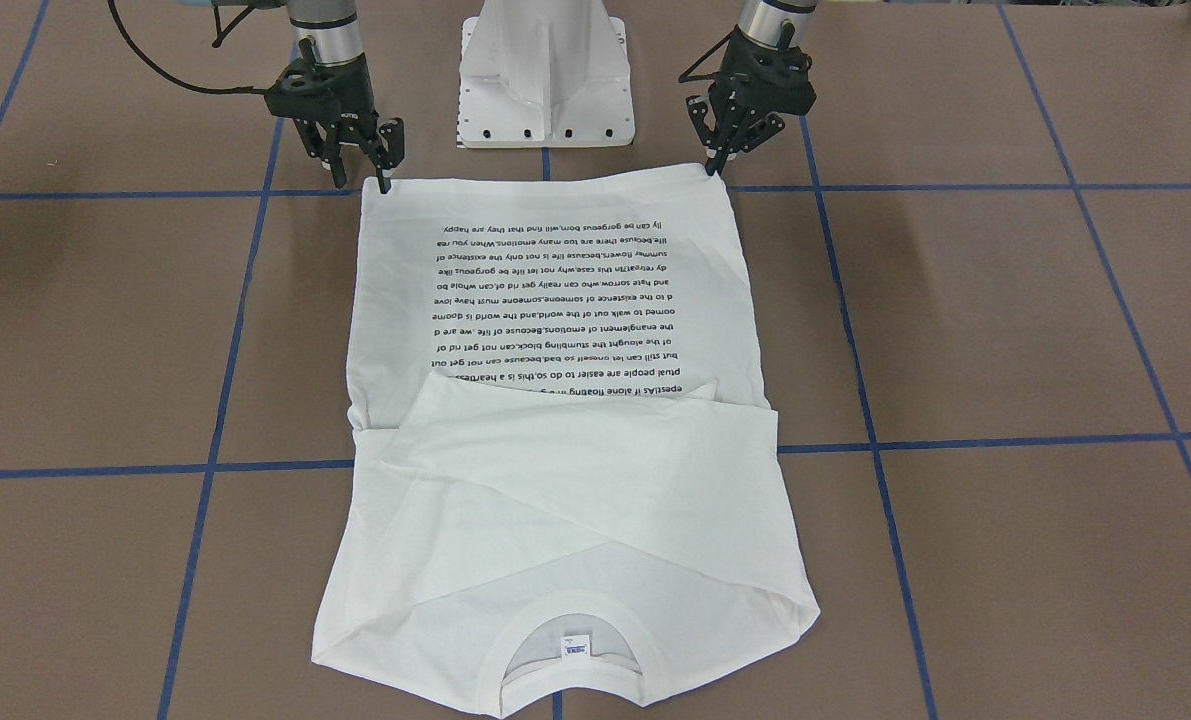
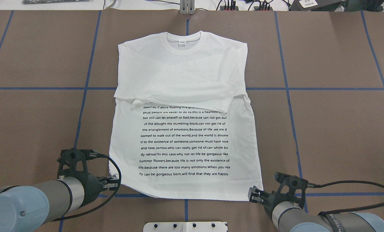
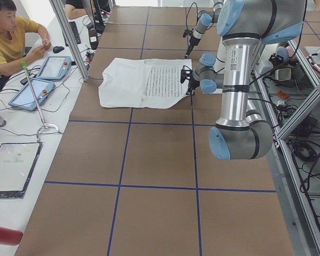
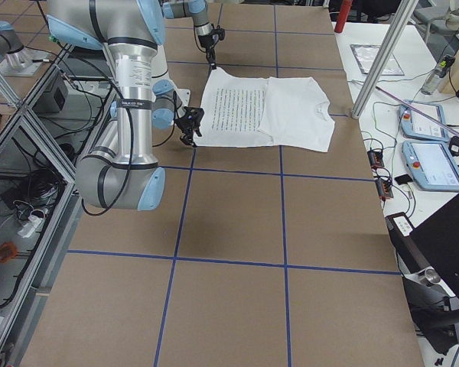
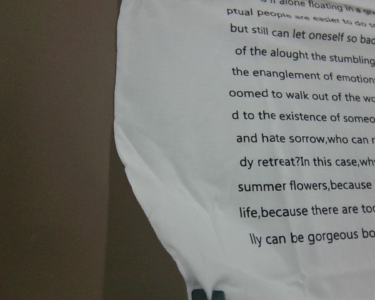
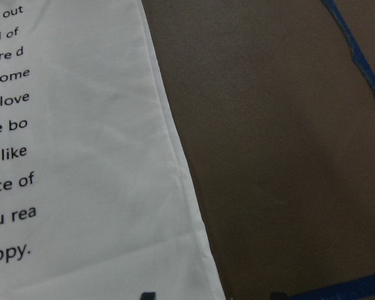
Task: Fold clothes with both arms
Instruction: 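Grasp the hem corners nearest the robot with both grippers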
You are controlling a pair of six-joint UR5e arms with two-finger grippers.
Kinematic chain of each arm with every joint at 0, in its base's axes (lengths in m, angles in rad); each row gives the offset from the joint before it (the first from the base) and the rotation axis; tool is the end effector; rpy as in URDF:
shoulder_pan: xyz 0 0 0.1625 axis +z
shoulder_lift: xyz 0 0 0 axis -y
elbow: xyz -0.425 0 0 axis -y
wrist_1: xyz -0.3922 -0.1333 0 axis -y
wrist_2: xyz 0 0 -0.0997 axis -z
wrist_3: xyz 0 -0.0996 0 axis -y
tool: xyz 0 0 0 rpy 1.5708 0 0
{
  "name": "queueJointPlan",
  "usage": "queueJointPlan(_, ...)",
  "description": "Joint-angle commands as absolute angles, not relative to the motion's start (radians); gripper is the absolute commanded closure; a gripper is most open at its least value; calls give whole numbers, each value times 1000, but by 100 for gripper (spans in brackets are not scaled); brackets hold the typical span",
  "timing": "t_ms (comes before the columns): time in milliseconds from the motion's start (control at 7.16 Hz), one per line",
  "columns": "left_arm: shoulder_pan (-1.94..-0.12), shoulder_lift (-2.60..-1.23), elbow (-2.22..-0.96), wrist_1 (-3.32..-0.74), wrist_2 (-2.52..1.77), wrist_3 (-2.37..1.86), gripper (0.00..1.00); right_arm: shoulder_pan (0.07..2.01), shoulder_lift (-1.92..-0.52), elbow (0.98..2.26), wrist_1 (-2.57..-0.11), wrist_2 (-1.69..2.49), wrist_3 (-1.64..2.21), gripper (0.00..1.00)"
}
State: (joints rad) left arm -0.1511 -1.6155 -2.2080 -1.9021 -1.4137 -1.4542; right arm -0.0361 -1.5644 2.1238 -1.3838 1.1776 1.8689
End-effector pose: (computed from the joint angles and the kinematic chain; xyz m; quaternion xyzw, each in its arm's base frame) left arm 0.4321 -0.2164 0.3073 0.1326 0.4702 -0.0531 0.8709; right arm -0.4767 -0.1544 0.3792 0.1199 -0.3828 0.1899 0.8961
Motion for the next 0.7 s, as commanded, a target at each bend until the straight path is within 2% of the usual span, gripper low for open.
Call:
queueJointPlan(0,-150,-1615,-2209,-1902,-1401,-1454,100,-54,-1559,2117,-1384,1170,1870,43)
queueJointPlan(279,-152,-1612,-2215,-1902,-1402,-1454,100,-63,-1552,2114,-1384,1164,1870,49)
queueJointPlan(559,-152,-1612,-2218,-1902,-1402,-1454,100,-71,-1552,2109,-1384,1163,1870,61)
